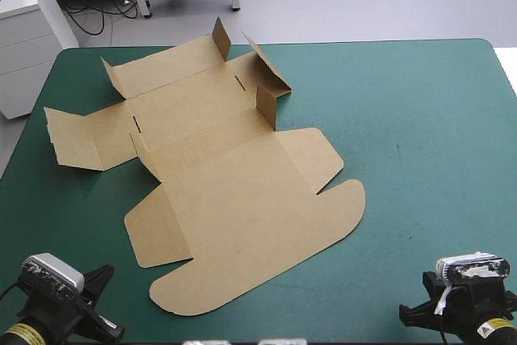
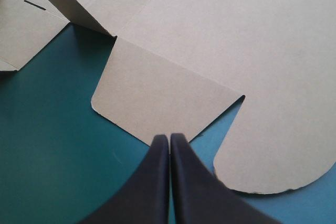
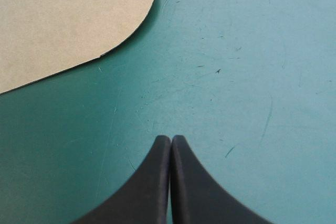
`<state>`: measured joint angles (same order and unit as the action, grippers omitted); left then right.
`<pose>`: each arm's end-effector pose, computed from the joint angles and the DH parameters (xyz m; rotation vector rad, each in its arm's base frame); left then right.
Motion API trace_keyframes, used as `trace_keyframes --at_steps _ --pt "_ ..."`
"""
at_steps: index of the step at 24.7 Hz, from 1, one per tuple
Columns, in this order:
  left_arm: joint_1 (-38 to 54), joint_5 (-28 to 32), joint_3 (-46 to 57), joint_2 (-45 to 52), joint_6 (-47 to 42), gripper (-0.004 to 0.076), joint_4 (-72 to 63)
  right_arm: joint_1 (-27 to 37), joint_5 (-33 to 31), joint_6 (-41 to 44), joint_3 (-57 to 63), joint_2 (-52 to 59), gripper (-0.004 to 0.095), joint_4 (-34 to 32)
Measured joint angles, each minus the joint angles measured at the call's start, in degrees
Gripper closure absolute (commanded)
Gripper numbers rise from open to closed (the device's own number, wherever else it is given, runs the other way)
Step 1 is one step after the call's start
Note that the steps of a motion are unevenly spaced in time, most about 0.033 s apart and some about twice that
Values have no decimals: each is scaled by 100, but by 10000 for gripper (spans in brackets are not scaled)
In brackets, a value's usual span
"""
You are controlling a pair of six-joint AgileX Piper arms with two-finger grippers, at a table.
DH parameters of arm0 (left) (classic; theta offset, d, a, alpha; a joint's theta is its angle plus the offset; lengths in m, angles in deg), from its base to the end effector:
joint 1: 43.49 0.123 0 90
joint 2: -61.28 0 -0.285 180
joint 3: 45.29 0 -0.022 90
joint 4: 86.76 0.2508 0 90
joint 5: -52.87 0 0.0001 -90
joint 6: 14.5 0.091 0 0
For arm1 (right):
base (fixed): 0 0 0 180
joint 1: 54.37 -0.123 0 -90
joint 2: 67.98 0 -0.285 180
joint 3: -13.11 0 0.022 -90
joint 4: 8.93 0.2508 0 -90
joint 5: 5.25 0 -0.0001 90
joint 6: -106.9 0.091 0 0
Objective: Fold the box
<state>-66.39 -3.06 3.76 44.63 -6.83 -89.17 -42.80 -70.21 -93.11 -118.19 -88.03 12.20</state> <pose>0.0208 -0.0122 0.2802 0.5571 2.0549 -0.2082 0.0273 0.0248 0.2743 -0.1515 2.2589 0.1783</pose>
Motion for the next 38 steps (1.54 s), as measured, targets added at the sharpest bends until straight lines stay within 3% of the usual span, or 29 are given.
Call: trace_keyframes --at_steps 18,26,30,38 --pt "0 0 0 0 0 734 0 0 0 6 0 0 928 0" --pt "0 0 0 0 0 734 0 0 -42 380 -376 -153 926 -56" --pt "0 0 0 0 0 734 0 0 -48 507 -1749 -1296 926 -359" --pt "0 0 0 0 0 734 0 -5 -43 380 -5017 -4673 925 -374"
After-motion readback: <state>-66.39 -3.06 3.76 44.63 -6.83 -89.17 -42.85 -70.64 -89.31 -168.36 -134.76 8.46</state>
